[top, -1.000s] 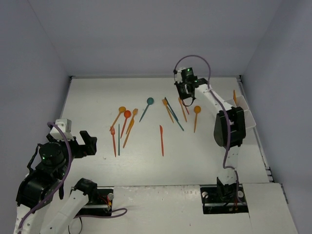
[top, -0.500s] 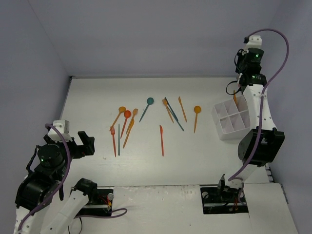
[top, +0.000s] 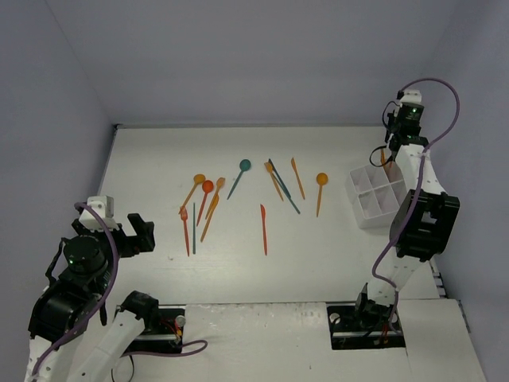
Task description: Sort the eating utensils into containers
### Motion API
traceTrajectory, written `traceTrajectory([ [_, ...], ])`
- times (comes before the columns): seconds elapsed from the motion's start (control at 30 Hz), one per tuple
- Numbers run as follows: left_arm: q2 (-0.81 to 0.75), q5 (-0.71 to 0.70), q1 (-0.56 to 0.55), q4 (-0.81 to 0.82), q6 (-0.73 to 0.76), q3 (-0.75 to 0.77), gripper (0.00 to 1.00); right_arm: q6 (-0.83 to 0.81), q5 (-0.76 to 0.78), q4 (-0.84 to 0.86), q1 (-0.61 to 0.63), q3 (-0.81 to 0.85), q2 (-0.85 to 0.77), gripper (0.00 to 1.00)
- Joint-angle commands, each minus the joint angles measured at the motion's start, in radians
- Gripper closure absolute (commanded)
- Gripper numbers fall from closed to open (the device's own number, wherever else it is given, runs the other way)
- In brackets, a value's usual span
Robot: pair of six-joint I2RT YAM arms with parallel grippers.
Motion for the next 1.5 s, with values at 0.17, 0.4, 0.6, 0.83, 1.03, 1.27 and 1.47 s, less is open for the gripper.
traceTrajectory([
  [0.17, 0.045, 0.005, -0.004, 0.109, 0.023, -0.012, 0.08, -0.024, 0.009, 0.144, -0.018, -0.147, -0.043, 1.0],
  [0.4, 0.047, 0.024, -0.004, 0.116, 0.021, -0.01, 0.08, -0.021, 0.008, 0.171, -0.027, -0.245, -0.084, 0.97],
  [0.6, 0.025, 0.044, -0.004, 0.115, 0.011, -0.01, 0.08, 0.009, -0.034, 0.17, -0.021, -0.282, -0.191, 0.74],
  [0.83, -0.006, 0.066, -0.004, 0.113, -0.007, -0.005, 0.08, 0.033, -0.062, 0.167, -0.018, -0.369, -0.333, 0.95],
  [1.03, -0.039, 0.089, -0.004, 0.108, -0.017, -0.007, 0.08, 0.142, -0.08, 0.15, -0.005, -0.44, -0.432, 0.8],
  [1.27, -0.038, 0.118, -0.004, 0.108, -0.031, -0.003, 0.08, 0.383, -0.051, 0.05, 0.203, -0.471, -0.471, 0.58],
  [1.47, 0.014, 0.149, -0.004, 0.11, -0.02, 0.016, 0.08, 0.394, -0.141, -0.05, 0.395, -0.44, -0.384, 0.55],
])
